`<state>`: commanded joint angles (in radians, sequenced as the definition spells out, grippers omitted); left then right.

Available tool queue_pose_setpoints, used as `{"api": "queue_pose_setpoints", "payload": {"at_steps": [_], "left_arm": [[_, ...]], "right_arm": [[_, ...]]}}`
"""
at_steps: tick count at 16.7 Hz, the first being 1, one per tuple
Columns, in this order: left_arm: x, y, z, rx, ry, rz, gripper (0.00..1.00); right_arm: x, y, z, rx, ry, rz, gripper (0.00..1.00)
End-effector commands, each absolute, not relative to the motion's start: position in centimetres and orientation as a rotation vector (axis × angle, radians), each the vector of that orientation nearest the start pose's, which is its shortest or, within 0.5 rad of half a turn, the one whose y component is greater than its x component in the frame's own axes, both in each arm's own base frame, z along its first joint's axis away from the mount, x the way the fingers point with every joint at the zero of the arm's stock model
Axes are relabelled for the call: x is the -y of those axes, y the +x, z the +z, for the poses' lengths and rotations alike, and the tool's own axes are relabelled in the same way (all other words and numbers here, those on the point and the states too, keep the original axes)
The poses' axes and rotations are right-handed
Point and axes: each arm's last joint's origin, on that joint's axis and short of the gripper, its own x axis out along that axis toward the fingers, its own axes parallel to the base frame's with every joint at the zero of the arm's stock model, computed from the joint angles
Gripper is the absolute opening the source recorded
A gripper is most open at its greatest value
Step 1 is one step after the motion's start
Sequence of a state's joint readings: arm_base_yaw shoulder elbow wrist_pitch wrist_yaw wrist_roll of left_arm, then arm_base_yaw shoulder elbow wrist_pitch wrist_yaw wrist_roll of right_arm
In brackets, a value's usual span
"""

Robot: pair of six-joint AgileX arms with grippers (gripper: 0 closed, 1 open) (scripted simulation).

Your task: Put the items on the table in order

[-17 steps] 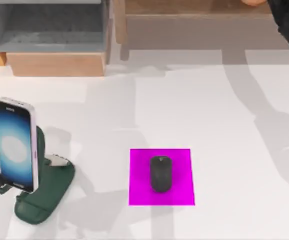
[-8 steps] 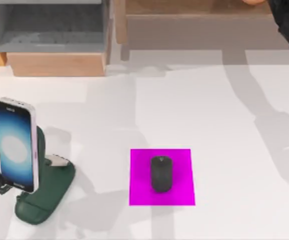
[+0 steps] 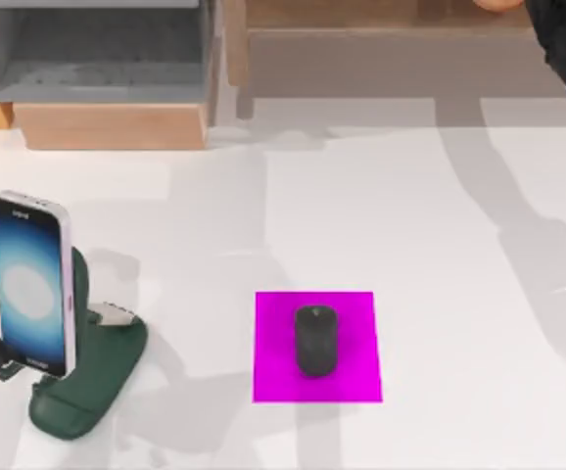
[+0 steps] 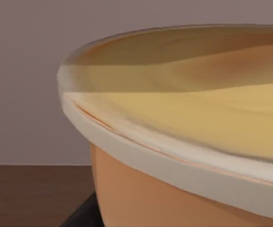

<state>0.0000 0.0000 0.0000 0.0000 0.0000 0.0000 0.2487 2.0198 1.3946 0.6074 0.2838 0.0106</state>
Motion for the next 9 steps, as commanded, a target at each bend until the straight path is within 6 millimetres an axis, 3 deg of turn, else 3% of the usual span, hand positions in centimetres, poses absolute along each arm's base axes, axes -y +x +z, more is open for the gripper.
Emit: {"api": "queue_pose_setpoints", "payload": {"at_steps": [3,9], "left_arm": [[0.12,10.57,16.0,0.0,0.0,0.0,1.0],[0.12,10.57,16.0,0.0,0.0,0.0,1.0]], "right_arm": [[-11.28,45.81,24.09,-0.013,-0.008,-0.012,0.98],[-11.28,45.81,24.09,-0.013,-0.008,-0.012,1.0]]}}
